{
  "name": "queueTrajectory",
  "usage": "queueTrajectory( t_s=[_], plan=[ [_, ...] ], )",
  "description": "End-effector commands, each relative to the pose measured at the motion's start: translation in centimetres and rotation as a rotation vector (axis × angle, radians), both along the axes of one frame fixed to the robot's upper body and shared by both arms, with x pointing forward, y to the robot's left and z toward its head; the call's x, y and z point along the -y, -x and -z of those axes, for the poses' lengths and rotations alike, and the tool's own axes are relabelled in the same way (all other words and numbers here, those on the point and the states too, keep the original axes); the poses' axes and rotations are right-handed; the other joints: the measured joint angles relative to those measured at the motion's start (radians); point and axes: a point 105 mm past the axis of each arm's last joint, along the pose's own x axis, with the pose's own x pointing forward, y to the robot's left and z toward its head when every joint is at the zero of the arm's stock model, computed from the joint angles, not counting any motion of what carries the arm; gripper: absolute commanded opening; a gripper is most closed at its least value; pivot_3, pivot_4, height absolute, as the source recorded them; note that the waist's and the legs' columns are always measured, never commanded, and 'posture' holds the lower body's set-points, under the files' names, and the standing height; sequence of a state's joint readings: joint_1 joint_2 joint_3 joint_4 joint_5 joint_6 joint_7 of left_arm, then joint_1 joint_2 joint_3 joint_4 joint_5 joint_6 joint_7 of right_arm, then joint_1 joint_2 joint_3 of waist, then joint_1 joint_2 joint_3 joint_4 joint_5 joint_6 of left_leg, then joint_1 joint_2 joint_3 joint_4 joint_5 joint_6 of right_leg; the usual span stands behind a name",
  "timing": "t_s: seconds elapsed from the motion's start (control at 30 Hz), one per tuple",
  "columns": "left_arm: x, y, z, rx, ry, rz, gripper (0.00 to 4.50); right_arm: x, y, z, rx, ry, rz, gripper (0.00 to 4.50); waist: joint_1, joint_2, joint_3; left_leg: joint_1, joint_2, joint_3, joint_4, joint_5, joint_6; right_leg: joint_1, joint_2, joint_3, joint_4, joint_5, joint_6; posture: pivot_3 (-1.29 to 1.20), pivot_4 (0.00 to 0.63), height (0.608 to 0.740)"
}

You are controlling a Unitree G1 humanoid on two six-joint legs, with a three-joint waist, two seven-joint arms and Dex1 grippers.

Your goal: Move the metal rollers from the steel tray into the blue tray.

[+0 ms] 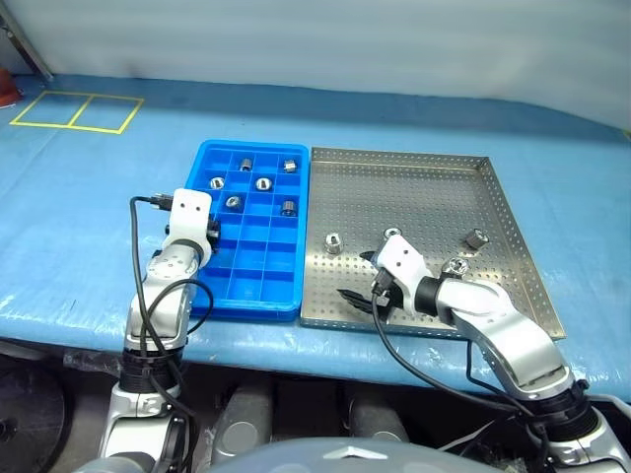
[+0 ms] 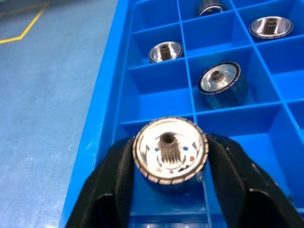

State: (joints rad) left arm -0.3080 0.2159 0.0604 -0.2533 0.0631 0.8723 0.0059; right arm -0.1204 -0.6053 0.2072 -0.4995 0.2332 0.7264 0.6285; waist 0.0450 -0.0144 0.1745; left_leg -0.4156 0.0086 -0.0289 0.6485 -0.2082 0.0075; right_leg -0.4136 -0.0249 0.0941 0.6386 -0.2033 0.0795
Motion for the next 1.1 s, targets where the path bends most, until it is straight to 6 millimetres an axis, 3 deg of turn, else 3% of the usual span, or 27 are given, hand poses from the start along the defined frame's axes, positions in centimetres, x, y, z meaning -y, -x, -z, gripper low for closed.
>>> queueTrajectory(
  t_s=[0.03,0.1,0.23,0.3,0.43,0.6,0.8,1.07,1.1],
  plan=[
    [0.4,-0.6,-3.7,0.186,0.047,-0.013,4.33,0.1,0.1,-1.4,0.061,-0.002,0.002,4.5,0.0,0.0,0.0,0.0,0.0,0.0,0.0,0.0,0.0,0.0,0.0,0.0,0.0,0.0,0.0,0.17,0.15,0.74],
    [2.6,-0.8,-5.5,0.285,0.122,0.095,4.33,0.2,0.2,-1.4,0.062,-0.001,0.009,4.5,0.0,0.0,0.0,0.0,0.0,0.0,0.0,0.0,0.0,0.0,0.0,0.0,0.0,0.0,0.0,0.15,0.15,0.74],
    [11.0,0.3,-8.6,0.363,0.303,0.591,4.33,0.4,0.4,-1.6,0.067,-0.005,0.029,4.5,0.001,0.0,0.0,-0.001,-0.001,0.0,0.0,0.0,-0.001,0.0,-0.001,0.0,-0.001,0.0,0.0,0.13,0.15,0.74],
    [14.0,1.0,-8.4,0.306,0.29,0.788,4.33,0.4,0.5,-1.5,0.068,-0.003,0.036,4.5,-0.002,0.0,0.0,-0.002,-0.001,0.0,0.0,0.0,-0.001,0.0,-0.001,0.0,-0.003,0.0,0.0,0.12,0.15,0.74],
    [17.4,0.9,-6.0,0.124,0.109,1.0,4.33,0.6,0.7,-1.4,0.075,0.002,0.059,4.5,-0.017,0.0,0.0,-0.002,-0.001,0.001,0.0,0.0,-0.001,0.0,0.0,0.0,-0.004,0.0,0.0,0.08,0.15,0.74],
    [18.1,-0.8,-2.3,-0.07,-0.096,1.037,4.33,0.5,1.2,-1.3,0.083,-0.015,0.089,4.5,-0.048,0.0,0.0,-0.001,0.0,0.001,-0.001,0.0,0.0,0.0,0.001,0.0,-0.003,0.0,0.001,0.03,0.15,0.74],
    [17.8,-2.0,0.6,-0.188,-0.213,1.017,4.33,0.5,1.6,-1.0,0.082,-0.03,0.119,4.5,-0.069,0.0,0.0,-0.003,0.0,0.0,-0.001,0.0,0.0,-0.001,0.0,0.001,-0.004,0.0,0.001,0.0,0.15,0.74],
    [16.8,-2.7,2.7,-0.261,-0.348,0.982,4.33,0.5,1.6,-1.0,0.092,-0.042,0.135,4.5,-0.092,0.001,0.0,0.0,0.0,0.001,-0.001,0.0,0.0,0.0,0.001,0.001,-0.003,0.0,0.001,-0.01,0.15,0.74],
    [16.7,-2.7,2.7,-0.264,-0.354,0.98,3.97,0.5,1.6,-1.0,0.093,-0.043,0.136,4.5,-0.096,0.001,0.0,0.0,0.001,0.001,-0.001,0.0,0.0,0.0,0.001,0.001,-0.003,0.0,0.001,-0.01,0.15,0.74]
  ],
)
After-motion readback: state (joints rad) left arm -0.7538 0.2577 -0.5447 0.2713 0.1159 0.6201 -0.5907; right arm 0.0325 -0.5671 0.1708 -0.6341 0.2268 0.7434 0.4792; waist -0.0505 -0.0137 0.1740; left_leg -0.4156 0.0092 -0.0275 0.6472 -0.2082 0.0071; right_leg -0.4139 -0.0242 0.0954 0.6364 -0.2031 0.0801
